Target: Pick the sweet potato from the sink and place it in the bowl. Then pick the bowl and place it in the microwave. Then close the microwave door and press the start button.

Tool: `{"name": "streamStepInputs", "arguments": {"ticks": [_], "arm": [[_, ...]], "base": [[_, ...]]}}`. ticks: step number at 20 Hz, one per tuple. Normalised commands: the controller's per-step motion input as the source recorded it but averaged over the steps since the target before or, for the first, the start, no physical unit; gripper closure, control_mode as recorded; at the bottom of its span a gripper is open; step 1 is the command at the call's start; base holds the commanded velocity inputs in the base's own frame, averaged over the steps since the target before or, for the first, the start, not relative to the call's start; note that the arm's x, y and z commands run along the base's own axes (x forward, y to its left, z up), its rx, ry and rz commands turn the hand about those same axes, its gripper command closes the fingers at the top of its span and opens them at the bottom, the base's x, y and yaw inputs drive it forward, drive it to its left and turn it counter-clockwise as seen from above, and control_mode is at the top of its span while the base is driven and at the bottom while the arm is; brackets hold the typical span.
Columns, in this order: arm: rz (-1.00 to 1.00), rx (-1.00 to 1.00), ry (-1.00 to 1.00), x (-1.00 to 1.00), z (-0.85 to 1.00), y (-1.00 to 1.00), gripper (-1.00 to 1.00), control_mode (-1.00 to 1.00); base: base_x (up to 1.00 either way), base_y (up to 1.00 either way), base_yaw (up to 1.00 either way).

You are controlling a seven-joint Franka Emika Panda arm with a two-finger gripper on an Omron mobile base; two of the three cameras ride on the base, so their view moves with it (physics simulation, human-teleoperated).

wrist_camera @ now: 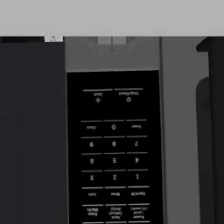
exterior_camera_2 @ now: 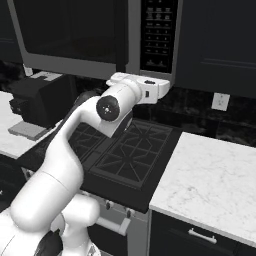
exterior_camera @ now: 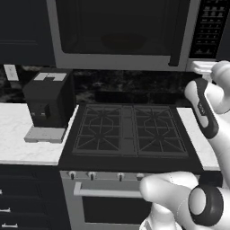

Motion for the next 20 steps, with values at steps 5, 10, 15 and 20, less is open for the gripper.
{"name": "streamStepInputs", "arguments": {"ticks": [5,10,15,20], "arm": [[0.0,0.0,-0.06,0.21,0.0,-0.12,1.0,-1.0],[0.0,0.0,-0.02,0.27,0.0,-0.06,1.0,-1.0],[0.0,0.0,0.0,0.13,0.1,-0.11,1.0,-1.0],[0.0,0.0,0.0,0.2,0.13,-0.05,1.0,-1.0]], "base": [[0.0,0.0,0.0],[0.0,0.0,0.0],[0.0,0.0,0.0],[0.0,0.0,0.0]]}}
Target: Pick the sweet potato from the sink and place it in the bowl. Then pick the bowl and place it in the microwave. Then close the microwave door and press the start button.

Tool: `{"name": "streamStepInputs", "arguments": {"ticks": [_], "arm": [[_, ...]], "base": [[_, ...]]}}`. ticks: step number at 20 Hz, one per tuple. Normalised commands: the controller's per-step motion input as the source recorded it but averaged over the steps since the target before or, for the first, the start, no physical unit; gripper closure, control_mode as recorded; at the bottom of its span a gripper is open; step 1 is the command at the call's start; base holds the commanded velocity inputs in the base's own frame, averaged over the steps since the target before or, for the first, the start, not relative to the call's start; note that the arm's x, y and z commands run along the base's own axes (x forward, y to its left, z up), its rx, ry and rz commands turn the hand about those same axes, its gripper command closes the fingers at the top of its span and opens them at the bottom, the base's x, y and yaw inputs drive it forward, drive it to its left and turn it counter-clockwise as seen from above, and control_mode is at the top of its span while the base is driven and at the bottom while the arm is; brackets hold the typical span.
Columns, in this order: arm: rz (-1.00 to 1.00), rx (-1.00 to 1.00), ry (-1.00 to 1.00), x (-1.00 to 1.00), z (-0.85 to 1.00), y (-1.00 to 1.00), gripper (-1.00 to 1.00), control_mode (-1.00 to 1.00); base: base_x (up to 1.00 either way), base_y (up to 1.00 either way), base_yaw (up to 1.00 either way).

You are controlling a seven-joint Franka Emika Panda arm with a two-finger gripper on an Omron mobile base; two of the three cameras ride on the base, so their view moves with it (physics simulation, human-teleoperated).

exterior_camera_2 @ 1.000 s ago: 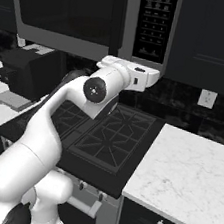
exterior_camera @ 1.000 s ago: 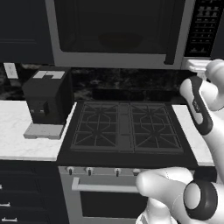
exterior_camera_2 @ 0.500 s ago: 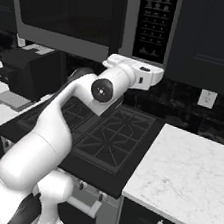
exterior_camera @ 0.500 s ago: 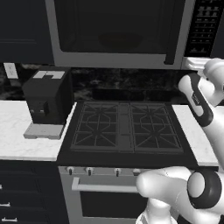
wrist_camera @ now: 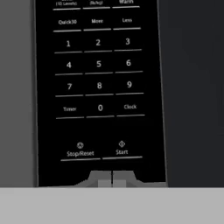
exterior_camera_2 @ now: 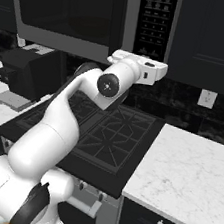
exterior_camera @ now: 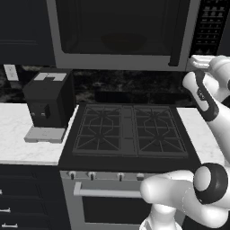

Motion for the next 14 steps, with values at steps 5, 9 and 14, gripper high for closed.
{"name": "streamStepInputs", "arguments": {"ticks": [5,9,14], "arm": [[0.0,0.0,0.0,0.22,0.01,-0.03,1.0,-1.0],[0.0,0.0,0.0,0.16,0.0,-0.15,1.0,-1.0],[0.0,0.0,0.0,0.23,0.0,-0.16,1.0,-1.0]], "base": [[0.0,0.0,0.0],[0.0,0.0,0.0],[0.0,0.0,0.0]]}}
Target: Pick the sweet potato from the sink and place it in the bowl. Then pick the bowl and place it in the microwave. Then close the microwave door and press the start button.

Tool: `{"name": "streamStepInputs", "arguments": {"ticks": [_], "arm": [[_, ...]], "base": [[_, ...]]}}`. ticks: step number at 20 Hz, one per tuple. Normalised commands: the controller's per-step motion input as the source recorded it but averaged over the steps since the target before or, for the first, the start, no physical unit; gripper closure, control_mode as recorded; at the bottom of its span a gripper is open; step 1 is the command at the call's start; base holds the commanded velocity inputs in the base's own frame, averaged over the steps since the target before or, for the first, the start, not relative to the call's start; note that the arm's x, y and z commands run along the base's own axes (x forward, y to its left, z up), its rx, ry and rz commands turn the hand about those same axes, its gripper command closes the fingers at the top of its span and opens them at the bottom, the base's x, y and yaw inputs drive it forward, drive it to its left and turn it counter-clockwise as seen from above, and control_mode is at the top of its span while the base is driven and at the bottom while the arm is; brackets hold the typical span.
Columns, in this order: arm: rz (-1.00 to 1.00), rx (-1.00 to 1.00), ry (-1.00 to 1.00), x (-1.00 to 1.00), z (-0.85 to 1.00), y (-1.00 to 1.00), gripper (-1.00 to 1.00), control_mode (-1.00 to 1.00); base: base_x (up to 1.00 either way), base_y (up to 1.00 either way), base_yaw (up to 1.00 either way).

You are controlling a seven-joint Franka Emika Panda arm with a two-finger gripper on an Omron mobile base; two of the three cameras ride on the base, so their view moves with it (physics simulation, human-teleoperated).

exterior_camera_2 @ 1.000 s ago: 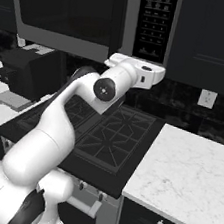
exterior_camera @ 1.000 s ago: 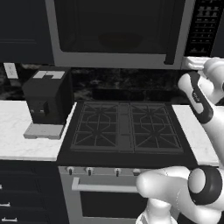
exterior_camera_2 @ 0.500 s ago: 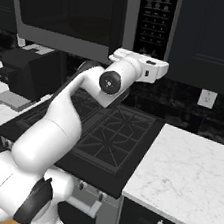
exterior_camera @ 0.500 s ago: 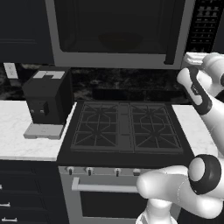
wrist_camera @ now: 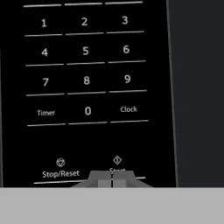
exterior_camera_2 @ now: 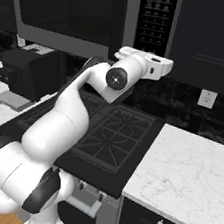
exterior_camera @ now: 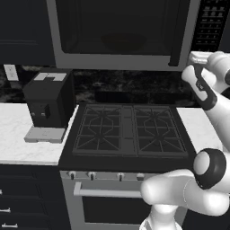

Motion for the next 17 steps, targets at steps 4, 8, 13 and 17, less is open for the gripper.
{"name": "streamStepInputs", "arguments": {"ticks": [4,8,13,17], "arm": [[0.0,0.0,0.0,0.34,0.0,-0.04,1.0,-1.0],[0.0,0.0,0.0,0.33,0.0,-0.03,1.0,-1.0],[0.0,0.0,0.0,0.34,0.0,-0.12,1.0,-1.0],[0.0,0.0,-0.12,-0.33,0.03,0.0,1.0,-1.0]], "base": [[0.0,0.0,0.0],[0.0,0.0,0.0],[0.0,0.0,0.0],[0.0,0.0,0.0]]}}
